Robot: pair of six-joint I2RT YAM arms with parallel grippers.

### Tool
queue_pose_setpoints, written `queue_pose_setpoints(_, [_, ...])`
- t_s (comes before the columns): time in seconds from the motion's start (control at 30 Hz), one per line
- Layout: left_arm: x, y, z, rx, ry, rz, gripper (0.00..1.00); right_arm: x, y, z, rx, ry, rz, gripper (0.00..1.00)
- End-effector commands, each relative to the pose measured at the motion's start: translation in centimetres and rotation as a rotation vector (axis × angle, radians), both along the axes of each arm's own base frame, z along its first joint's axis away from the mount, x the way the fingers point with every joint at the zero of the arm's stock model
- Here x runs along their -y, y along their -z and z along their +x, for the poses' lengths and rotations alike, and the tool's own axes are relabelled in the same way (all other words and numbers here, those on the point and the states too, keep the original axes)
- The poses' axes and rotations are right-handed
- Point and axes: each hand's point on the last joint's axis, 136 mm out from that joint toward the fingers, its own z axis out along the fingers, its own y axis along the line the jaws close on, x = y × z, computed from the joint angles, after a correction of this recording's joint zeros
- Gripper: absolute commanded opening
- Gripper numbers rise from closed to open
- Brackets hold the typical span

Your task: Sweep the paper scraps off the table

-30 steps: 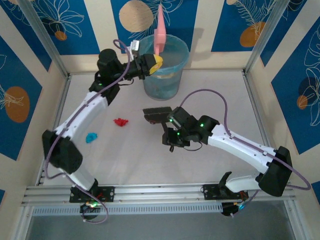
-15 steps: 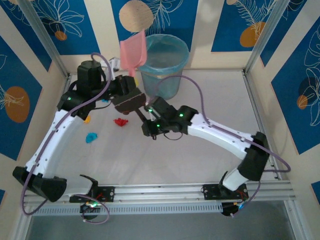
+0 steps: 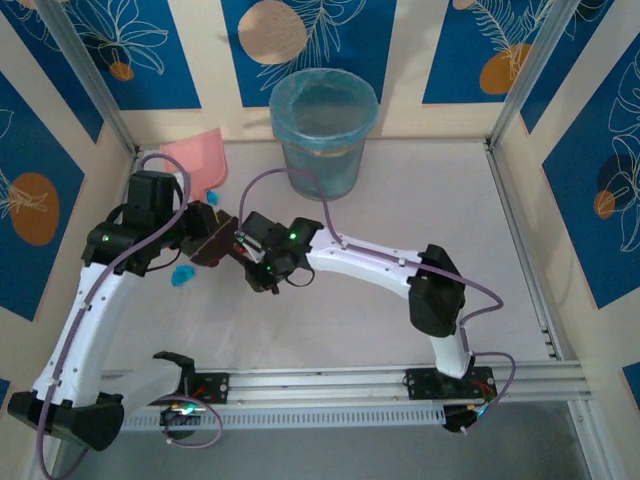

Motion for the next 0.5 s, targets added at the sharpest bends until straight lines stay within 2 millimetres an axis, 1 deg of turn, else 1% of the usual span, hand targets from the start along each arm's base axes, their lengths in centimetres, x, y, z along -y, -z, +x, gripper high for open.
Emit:
queue_pose_setpoints(0.0, [-1.1,1.3,-0.1,-0.026,-0.023,0.042,0.00,0.2,0.5,0.0,-0.043,-0.004,-0.033,0.00])
queue_pose_setpoints(0.17, [-0.4,1.8,0.7,-0.034,-0.005,0.014,0.00,2.0,3.2,0.4,-0.138,0.086,-0.093,0.00])
queue_pose_setpoints(0.3, [0.4,2.5,1.3,-0.052,0.027,-0.006,0.00,3.9,4.1,0.2,-0.168,0.145,-0.118,0.00])
queue_pose_setpoints(0.37, [1.0,2.8,1.5,-0.054,0.052,-0.025,0.00,5.5,4.7,-0.3,-0.192,0.187,-0.142,0.00])
queue_pose_setpoints(0.47, [1.9,2.9,1.7,-0.051,0.089,-0.057,0.00,9.1,5.6,-1.1,-0.227,0.285,-0.180,0.00])
